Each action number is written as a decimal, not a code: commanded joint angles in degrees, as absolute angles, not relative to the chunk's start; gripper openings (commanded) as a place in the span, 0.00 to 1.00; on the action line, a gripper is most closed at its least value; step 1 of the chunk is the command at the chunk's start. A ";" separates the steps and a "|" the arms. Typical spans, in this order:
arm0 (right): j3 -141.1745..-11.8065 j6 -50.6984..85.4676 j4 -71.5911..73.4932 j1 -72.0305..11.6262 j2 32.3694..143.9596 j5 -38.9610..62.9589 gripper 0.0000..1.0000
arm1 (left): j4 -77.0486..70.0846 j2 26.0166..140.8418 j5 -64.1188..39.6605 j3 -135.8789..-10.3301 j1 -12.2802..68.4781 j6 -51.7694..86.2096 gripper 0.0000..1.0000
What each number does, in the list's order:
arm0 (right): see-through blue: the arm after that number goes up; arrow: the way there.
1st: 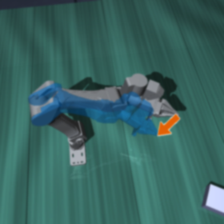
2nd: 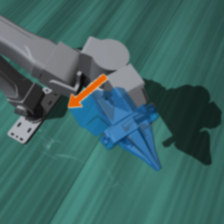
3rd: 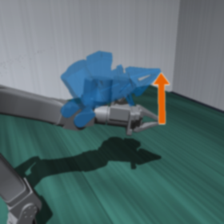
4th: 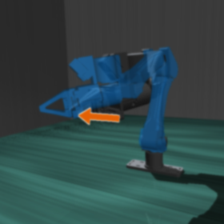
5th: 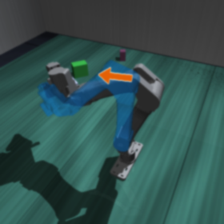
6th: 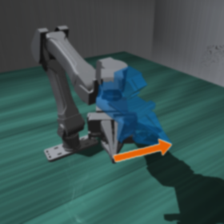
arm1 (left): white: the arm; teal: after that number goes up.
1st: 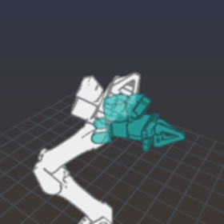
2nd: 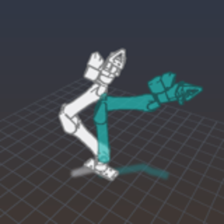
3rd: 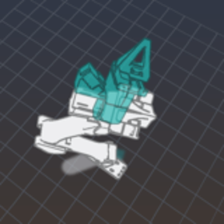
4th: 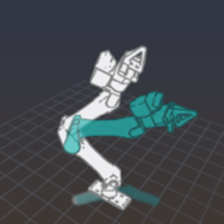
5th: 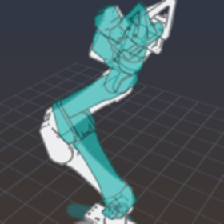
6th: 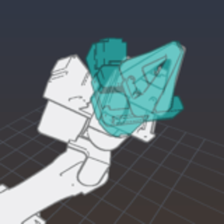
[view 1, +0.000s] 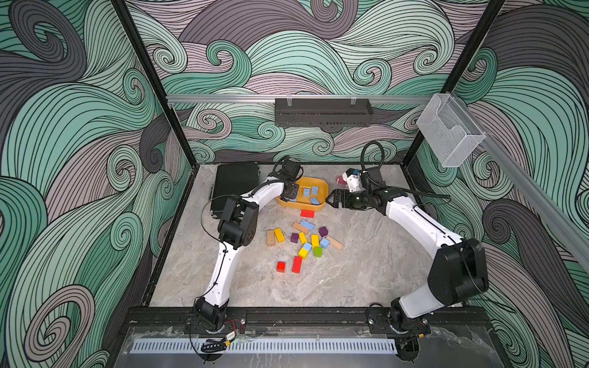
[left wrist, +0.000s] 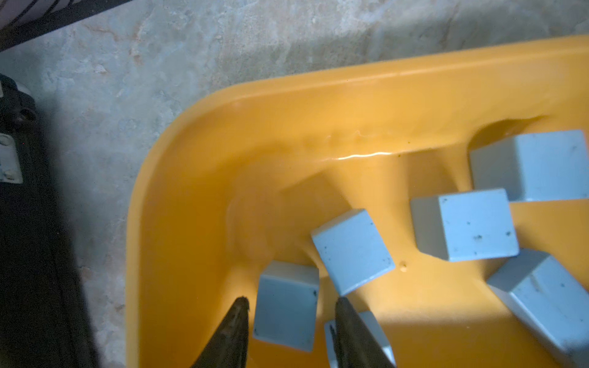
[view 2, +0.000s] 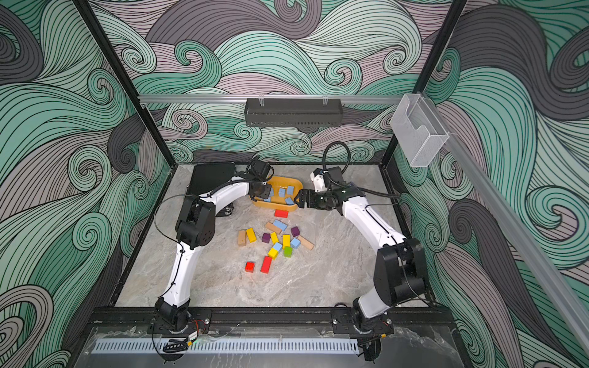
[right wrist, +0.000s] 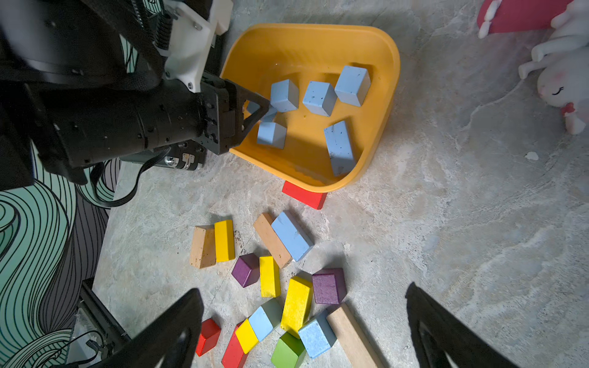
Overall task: Pick out the blue building blocks
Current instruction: Place the building block in the storage box.
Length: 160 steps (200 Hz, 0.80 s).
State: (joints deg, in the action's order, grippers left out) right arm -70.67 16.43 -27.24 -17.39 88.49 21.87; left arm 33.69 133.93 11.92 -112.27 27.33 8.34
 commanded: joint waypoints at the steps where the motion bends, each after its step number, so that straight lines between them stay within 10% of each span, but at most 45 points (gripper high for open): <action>1: -70.05 15.04 -28.63 -17.31 86.01 21.16 0.99 | 36.16 132.15 10.98 -113.58 26.89 9.96 0.50; 160: -67.64 8.20 -40.99 -21.79 73.82 19.12 0.98 | 32.05 105.60 -3.09 -95.19 27.72 8.37 0.78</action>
